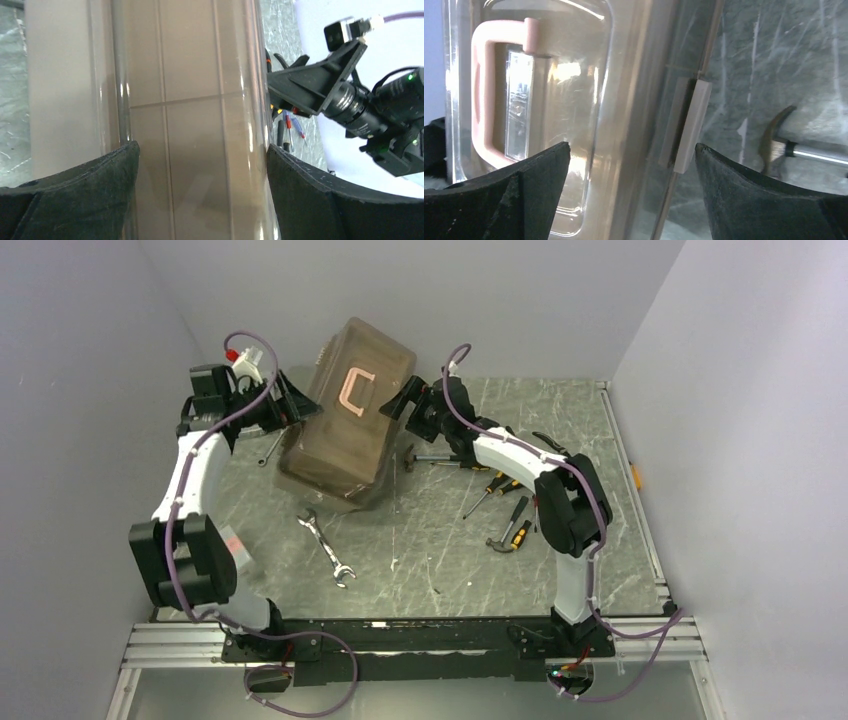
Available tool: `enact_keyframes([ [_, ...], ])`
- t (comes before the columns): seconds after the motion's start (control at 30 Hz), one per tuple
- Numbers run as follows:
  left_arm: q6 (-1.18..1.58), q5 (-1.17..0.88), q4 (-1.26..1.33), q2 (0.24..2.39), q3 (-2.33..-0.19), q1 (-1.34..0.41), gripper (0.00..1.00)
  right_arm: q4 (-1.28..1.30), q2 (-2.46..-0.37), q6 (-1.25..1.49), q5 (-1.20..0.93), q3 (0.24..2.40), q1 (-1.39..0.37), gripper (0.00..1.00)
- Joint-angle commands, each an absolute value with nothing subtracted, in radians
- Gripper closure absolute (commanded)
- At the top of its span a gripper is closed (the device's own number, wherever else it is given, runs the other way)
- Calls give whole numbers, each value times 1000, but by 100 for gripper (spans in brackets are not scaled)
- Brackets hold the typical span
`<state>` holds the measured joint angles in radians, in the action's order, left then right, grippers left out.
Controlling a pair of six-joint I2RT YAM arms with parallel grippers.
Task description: Pack the tool kit
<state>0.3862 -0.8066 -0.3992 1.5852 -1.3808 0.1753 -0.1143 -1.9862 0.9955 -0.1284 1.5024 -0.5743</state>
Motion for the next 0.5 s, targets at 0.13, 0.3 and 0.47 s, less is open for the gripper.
enact_keyframes([
  [0.13,411,-732,-483,1459,-1122,18,4,62,-1915,844,-245,1559,-538,8],
  [0.3,335,-615,-576,1455,-1124,30,4,80,-1929,857,-344,1571,-555,8],
  [0.47,310,-572,-611,1506,-1185,102,3,39,-1940,885,-347,1546,-597,8],
])
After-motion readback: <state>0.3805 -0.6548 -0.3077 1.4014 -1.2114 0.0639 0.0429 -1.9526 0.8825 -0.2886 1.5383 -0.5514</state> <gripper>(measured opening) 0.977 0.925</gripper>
